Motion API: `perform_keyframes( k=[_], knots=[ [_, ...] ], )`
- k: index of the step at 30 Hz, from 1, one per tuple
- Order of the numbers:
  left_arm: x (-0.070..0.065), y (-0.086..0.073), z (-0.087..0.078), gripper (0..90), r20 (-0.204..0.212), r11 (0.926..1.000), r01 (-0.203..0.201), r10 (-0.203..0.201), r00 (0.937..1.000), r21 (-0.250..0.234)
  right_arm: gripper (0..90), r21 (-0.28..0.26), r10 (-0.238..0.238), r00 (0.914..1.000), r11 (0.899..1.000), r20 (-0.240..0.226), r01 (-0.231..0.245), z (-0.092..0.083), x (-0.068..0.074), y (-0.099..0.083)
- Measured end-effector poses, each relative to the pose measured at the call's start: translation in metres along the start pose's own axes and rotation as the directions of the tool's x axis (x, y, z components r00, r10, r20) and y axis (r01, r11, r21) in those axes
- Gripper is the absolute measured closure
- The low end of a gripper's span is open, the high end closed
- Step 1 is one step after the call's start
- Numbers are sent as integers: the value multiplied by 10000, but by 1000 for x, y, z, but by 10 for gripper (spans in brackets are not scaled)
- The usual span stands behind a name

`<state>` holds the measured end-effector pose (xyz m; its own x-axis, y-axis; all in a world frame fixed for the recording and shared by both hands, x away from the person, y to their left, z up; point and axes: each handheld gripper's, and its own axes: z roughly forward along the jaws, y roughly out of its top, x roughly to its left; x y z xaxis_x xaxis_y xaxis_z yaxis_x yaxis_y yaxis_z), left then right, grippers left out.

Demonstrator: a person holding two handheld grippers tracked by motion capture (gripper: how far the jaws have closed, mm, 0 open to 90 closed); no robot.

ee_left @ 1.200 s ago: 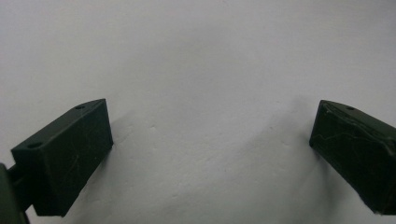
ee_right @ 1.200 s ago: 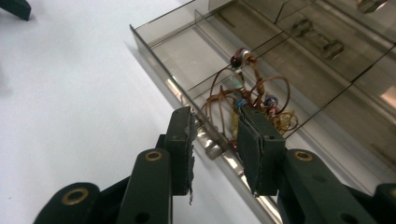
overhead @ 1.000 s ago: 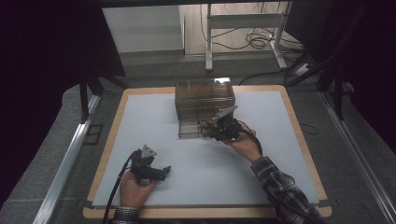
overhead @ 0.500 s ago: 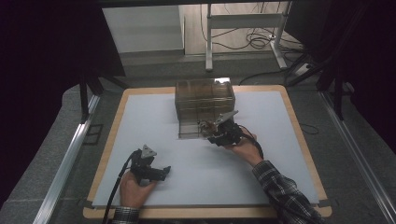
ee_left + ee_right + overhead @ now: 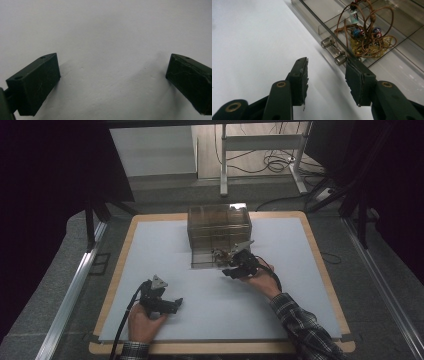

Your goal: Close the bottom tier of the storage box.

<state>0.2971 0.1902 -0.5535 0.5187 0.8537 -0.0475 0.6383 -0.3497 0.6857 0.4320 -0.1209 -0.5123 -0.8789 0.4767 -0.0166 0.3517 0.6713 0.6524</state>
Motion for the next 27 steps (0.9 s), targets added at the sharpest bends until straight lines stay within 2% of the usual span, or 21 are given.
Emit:
perform_keyframes(
  k=[11, 27],
  knots=[
    [0, 0, 0, 0, -10, 10000, 4, -4, 10000, -16, 511, 117, -169, 9998, 9998, -51, 169, 5, 1, 0],
    [0, 0, 0, 0, -9, 10000, 2, -2, 10000, -14, 491, 221, -73, 9999, 9997, 83, 71, 8, -2, 0]
  ],
)
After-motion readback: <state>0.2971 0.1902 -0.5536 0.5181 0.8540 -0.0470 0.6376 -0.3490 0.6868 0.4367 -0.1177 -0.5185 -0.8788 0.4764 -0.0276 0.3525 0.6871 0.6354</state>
